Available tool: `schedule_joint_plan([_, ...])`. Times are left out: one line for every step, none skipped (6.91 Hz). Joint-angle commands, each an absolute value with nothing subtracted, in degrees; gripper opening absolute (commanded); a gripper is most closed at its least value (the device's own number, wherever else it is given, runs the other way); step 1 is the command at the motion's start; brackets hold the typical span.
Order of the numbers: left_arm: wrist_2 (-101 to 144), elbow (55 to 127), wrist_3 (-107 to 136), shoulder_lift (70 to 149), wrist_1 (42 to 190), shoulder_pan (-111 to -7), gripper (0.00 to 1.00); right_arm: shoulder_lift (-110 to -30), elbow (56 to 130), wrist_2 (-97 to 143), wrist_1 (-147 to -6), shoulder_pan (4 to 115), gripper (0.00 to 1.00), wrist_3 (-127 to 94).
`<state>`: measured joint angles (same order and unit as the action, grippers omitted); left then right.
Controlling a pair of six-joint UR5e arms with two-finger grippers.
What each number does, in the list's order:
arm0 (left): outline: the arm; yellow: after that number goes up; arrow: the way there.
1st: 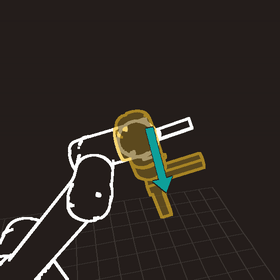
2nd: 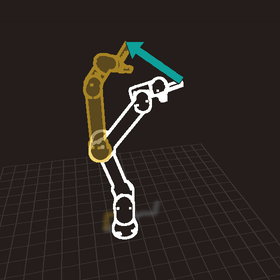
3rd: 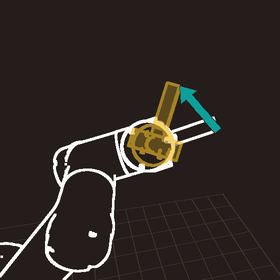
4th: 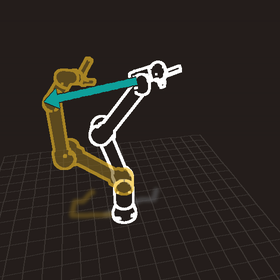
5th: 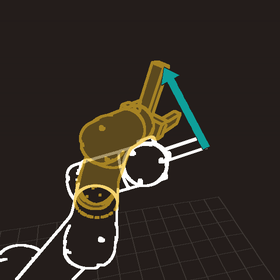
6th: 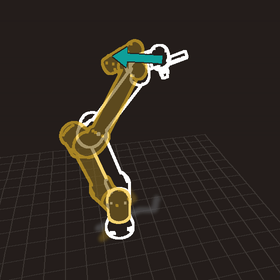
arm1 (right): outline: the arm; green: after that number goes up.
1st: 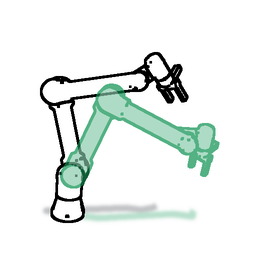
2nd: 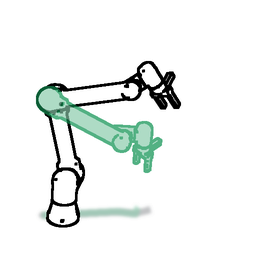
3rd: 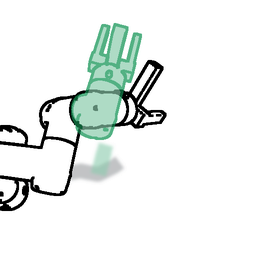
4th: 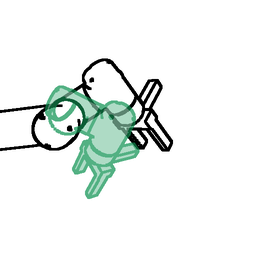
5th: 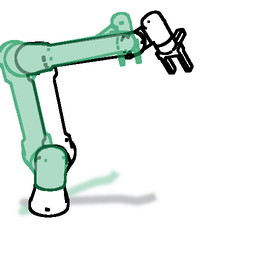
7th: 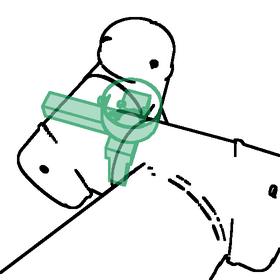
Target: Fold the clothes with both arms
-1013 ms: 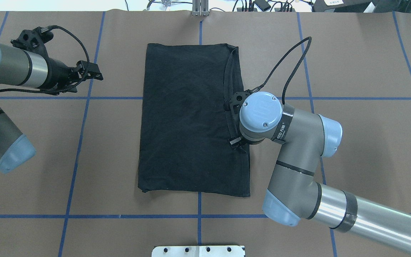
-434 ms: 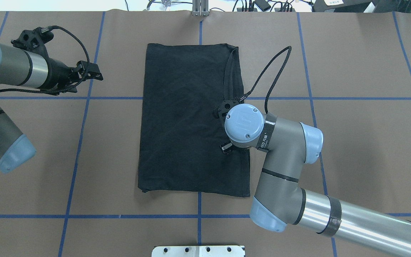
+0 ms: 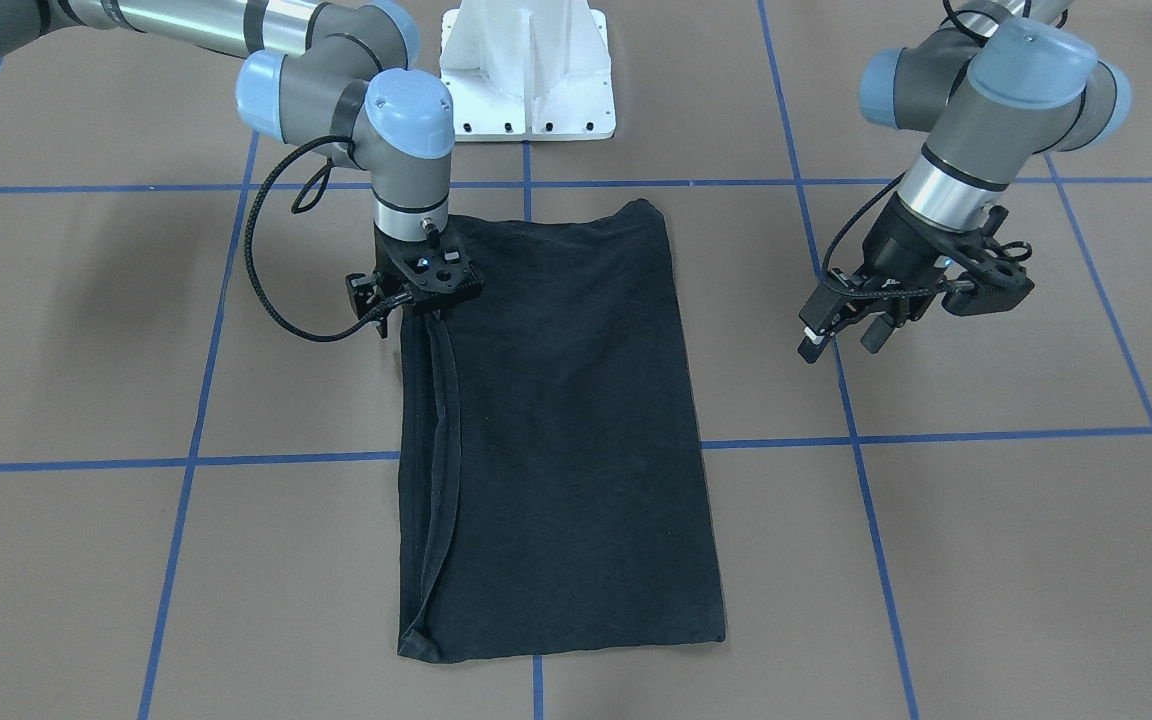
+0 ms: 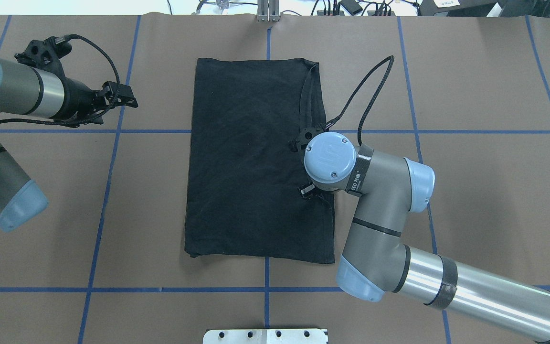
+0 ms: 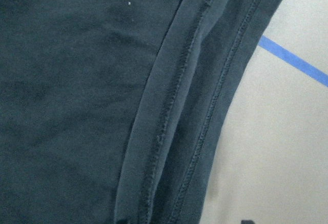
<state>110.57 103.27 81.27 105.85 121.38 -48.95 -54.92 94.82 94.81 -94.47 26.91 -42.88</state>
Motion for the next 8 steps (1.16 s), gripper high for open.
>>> schedule_joint_plan([110.6,103.3,81.3,105.9,121.4,-49.0,1.00,-54.9,94.0,94.8,-94.5,27.6,0.78,-42.3])
schedule_joint_plan([110.6,103.3,81.3,105.9,121.4,-49.0,1.00,-55.0,93.9,94.9,-94.5,27.7,0.78,-42.3])
schedule_joint_plan([110.6,103.3,81.3,105.9,121.5,-49.0,1.00,-55.4,93.9,95.4,-94.5,28.8,0.78,-41.9])
schedule_joint_plan([110.6,103.3,81.3,105.9,121.5,-49.0,1.00,-55.3,94.0,96.1,-94.6,29.8,0.78,-40.8])
schedule_joint_plan([110.6,103.3,81.3,105.9,121.5,-49.0,1.00,-54.9,94.0,96.1,-94.6,29.7,0.80,-41.1])
schedule_joint_plan([110.6,103.2,81.3,105.9,121.5,-49.0,1.00,-54.6,94.4,96.1,-94.5,29.1,0.80,-41.7])
schedule_joint_plan([110.6,103.2,81.3,105.9,121.5,-49.0,1.00,-53.4,94.5,96.0,-94.5,27.7,0.80,-41.8])
schedule_joint_plan([110.6,103.1,81.3,105.8,121.5,-49.0,1.00,-53.4,94.7,96.0,-94.4,27.0,0.79,-41.8])
